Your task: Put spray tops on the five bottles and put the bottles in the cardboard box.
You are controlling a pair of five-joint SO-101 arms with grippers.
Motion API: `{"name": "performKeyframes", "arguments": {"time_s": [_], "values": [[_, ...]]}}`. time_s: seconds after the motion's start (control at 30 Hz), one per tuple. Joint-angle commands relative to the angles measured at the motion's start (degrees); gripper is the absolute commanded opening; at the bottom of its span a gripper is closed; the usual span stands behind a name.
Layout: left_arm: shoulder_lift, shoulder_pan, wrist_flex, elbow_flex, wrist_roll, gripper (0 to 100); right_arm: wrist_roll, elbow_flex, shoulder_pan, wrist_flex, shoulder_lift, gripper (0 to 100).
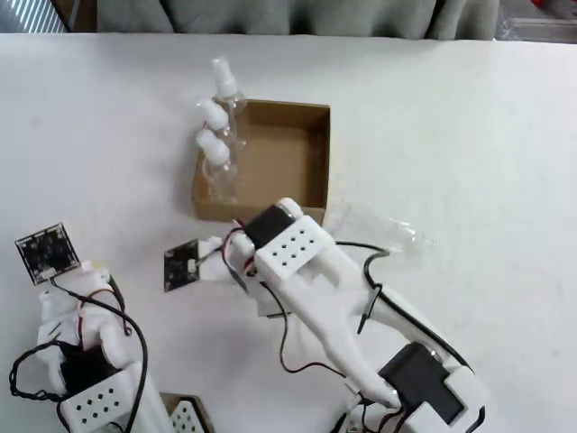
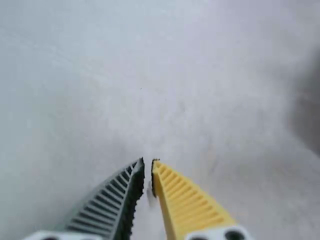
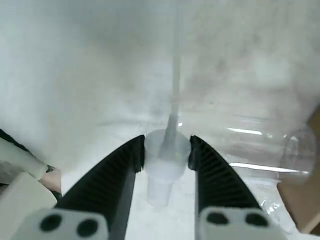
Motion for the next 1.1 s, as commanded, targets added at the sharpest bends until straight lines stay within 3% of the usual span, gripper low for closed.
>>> {"name": "performKeyframes", "arguments": {"time_s": [0.0,0.33,0.53,0.7,0.83,0.97,1.07], "values": [[-0.84,-0.4,0.0,-3.69,-0.53,4,-1.85,-1.41,-0.22,-0.04,-0.84,22.6],[-0.84,-0.31,0.09,-3.6,-0.62,4,-6.86,-7.21,2.51,12.97,-9.63,20.0],[-0.57,2.24,0.62,-3.96,-7.38,4,-11.87,-2.29,17.89,14.02,-17.27,1.3],[-0.57,7.6,5.98,-6.86,-13.19,4,-11.78,6.95,33.71,10.15,-24.13,1.2],[-0.48,8.22,12.75,-12.66,-15.74,4,-10.64,16.97,42.33,4.18,-30.29,1.6],[-0.4,8.04,19.69,-18.9,-15.82,4,-8.0,25.93,43.91,-0.84,-35.82,1.6],[-0.4,5.85,20.57,-20.75,-15.91,4,-8.26,30.68,39.69,-3.74,-39.87,1.6]]}}
